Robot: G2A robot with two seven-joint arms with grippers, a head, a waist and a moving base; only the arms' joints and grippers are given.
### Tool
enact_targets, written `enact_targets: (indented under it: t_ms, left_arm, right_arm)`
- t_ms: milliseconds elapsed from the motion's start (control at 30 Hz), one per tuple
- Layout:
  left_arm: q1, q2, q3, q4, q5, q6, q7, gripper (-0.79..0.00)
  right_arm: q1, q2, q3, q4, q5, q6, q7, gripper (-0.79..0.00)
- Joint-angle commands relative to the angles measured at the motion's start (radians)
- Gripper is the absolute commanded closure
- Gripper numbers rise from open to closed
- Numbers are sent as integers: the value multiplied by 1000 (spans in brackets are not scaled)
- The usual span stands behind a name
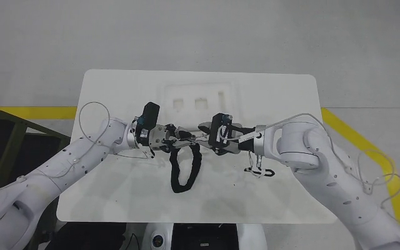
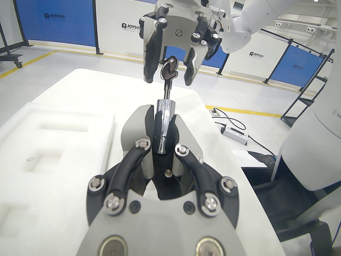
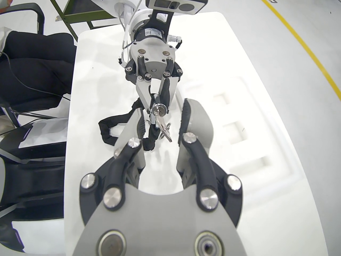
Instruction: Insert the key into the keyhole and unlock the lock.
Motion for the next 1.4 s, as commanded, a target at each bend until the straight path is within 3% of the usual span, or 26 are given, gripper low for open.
enact_targets:
  t_ms: [0,33,433,467,500,867,1233,1367]
  left_arm:
    - [1,0,-1,-1,0,0,0,0]
    - [0,1,-2,0,2,0,0,0]
    - [6,4,-25,-1,17,0,0,0]
    - [7,5,-26,1,19,0,0,0]
    - [9,6,-27,5,25,0,0,0]
    - [14,19,-56,122,194,25,-46,0]
    - [63,24,-160,143,180,300,-203,0]
    - [76,27,-190,129,185,335,-260,0]
  right_arm:
    - [-5,-1,3,0,10,24,4,-49]
    - [-8,-1,5,0,16,39,8,0]
    - [-31,-7,3,-21,84,129,40,-25]
    - [-31,-8,2,-22,81,133,36,-157]
    - [-31,-9,2,-24,75,134,32,-785]
    - [-67,-3,46,-54,29,132,17,-785]
    - [-128,8,92,-94,1,128,14,-785]
    - [-135,7,89,-95,-5,125,7,-785]
